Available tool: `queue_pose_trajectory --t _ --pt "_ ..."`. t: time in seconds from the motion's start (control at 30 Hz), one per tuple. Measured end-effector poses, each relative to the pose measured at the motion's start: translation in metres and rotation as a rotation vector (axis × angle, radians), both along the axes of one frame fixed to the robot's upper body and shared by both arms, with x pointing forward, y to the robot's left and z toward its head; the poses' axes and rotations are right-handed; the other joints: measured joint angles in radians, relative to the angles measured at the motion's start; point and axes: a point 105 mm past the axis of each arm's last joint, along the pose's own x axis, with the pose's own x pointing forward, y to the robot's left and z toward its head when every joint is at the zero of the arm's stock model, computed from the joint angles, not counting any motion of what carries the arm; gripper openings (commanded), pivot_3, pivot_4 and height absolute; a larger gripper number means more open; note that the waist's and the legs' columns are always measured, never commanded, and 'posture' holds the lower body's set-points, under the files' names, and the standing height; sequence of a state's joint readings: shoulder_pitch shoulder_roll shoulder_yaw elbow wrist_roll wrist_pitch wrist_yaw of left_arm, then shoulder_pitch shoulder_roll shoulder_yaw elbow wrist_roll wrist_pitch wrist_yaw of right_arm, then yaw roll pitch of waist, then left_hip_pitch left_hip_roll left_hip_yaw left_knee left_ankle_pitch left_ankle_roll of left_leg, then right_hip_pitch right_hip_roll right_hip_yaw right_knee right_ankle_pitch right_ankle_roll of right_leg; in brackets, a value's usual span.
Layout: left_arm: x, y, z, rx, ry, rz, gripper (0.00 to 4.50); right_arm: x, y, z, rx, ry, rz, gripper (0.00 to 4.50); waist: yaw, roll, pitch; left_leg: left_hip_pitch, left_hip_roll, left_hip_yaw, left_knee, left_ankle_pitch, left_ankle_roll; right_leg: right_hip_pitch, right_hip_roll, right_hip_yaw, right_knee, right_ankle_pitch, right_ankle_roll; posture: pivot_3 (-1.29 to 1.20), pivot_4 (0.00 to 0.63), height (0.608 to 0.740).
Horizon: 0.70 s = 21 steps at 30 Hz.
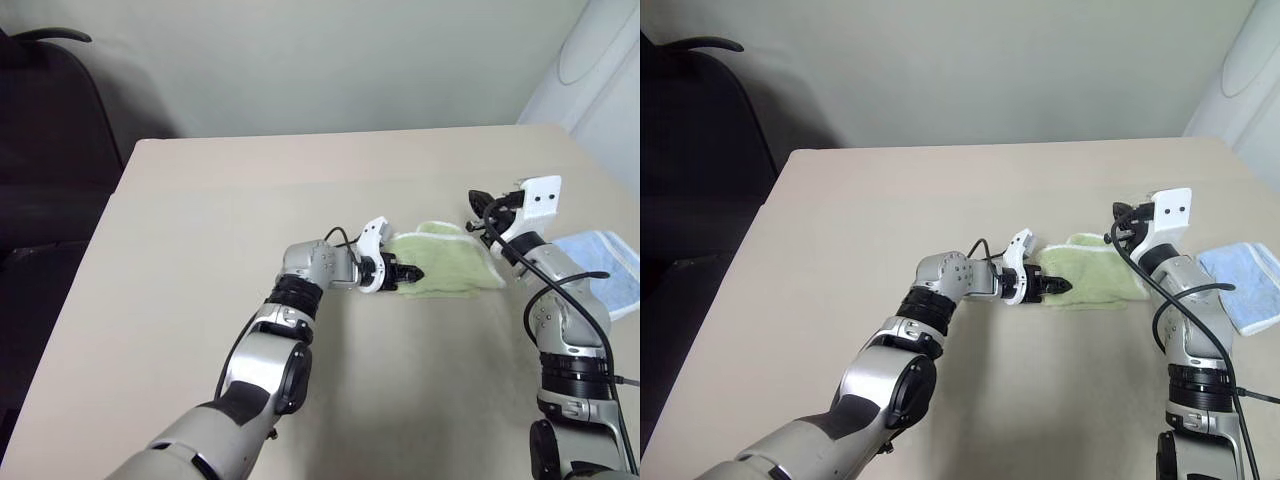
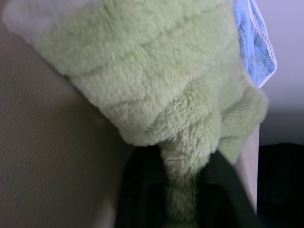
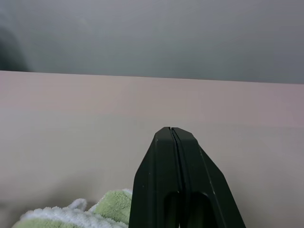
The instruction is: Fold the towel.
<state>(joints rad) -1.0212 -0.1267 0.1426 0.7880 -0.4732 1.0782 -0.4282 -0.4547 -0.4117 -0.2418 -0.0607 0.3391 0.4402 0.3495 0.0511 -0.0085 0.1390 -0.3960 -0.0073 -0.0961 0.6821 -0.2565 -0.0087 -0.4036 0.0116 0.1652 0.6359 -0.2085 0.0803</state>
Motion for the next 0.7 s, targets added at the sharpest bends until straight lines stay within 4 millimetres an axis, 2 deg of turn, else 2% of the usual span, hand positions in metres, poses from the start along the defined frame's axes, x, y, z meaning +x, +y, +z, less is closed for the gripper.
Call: queue_pose_trajectory --t 0.13,0.2,0.27,0.33,0.4,0.47,0.53,0.6,0.63,0.7 --pt "0.002 0.004 0.001 -0.026 0.000 0.032 0.03 0.000 0.001 -0.001 0.007 -0.001 -0.001 0.00 -0.009 0.000 0.000 0.000 0.000 0.000 0.000 -0.001 0.002 0.000 0.000 0.000 0.000 0.000 0.000 0.00 0.150 0.735" --pt "0.006 0.008 0.008 -0.070 -0.002 0.068 0.03 0.000 0.001 0.000 0.008 -0.003 -0.006 0.00 -0.014 0.000 0.000 0.000 0.000 0.001 0.000 -0.001 0.002 -0.001 0.000 0.000 0.000 0.001 0.000 0.00 0.150 0.735" --pt "0.019 0.021 0.022 -0.138 -0.021 0.152 0.03 0.001 0.000 0.000 0.010 -0.005 -0.013 0.00 -0.020 0.001 0.001 0.000 0.000 0.001 0.000 -0.001 0.003 -0.001 0.001 0.000 0.000 0.001 0.000 0.00 0.150 0.735" --pt "0.036 0.044 0.039 -0.190 -0.073 0.263 0.03 0.000 -0.001 0.000 0.012 -0.007 -0.017 0.00 -0.032 0.001 0.001 0.000 0.001 0.001 -0.001 -0.001 0.003 -0.002 0.002 0.001 0.001 0.002 -0.001 0.00 0.150 0.735" --pt "0.058 0.088 0.059 -0.221 -0.137 0.417 0.03 -0.001 -0.004 0.001 0.013 -0.010 -0.024 0.00 -0.048 0.001 0.001 0.000 0.003 0.001 -0.003 -0.001 0.003 -0.004 0.004 0.001 0.001 0.004 -0.003 0.00 0.150 0.735" --pt "0.074 0.150 0.078 -0.233 -0.209 0.602 0.03 -0.002 -0.007 0.001 0.015 -0.012 -0.036 0.00 -0.061 0.001 0.001 0.000 0.004 0.001 -0.005 0.000 0.001 -0.007 0.006 0.002 0.003 0.005 -0.005 0.00 0.150 0.735" --pt "0.080 0.216 0.093 -0.198 -0.299 0.773 0.03 -0.003 -0.009 0.001 0.017 -0.013 -0.041 0.00 -0.065 0.001 0.001 0.000 0.004 0.001 -0.010 0.003 -0.003 -0.010 0.006 0.002 0.005 0.005 -0.006 0.00 0.150 0.735" --pt "0.072 0.282 0.102 -0.130 -0.392 0.939 0.03 -0.003 -0.009 0.000 0.018 -0.012 -0.041 0.00 -0.066 0.001 0.001 0.000 0.004 0.001 -0.015 0.005 -0.002 -0.013 0.006 0.002 0.006 0.005 -0.007 0.00 0.150 0.735" --pt "0.065 0.312 0.098 -0.093 -0.404 1.017 0.03 -0.003 -0.008 0.000 0.019 -0.013 -0.039 0.00 -0.065 0.001 0.001 0.000 0.004 0.001 -0.016 0.005 -0.002 -0.014 0.006 0.002 0.006 0.005 -0.007 0.00 0.150 0.735" --pt "0.046 0.360 0.082 -0.035 -0.386 1.149 0.03 -0.002 -0.007 0.000 0.021 -0.013 -0.036 0.00 -0.065 0.001 0.001 0.000 0.004 0.001 -0.016 0.005 -0.001 -0.015 0.006 0.001 0.006 0.005 -0.007 0.00 0.150 0.735"
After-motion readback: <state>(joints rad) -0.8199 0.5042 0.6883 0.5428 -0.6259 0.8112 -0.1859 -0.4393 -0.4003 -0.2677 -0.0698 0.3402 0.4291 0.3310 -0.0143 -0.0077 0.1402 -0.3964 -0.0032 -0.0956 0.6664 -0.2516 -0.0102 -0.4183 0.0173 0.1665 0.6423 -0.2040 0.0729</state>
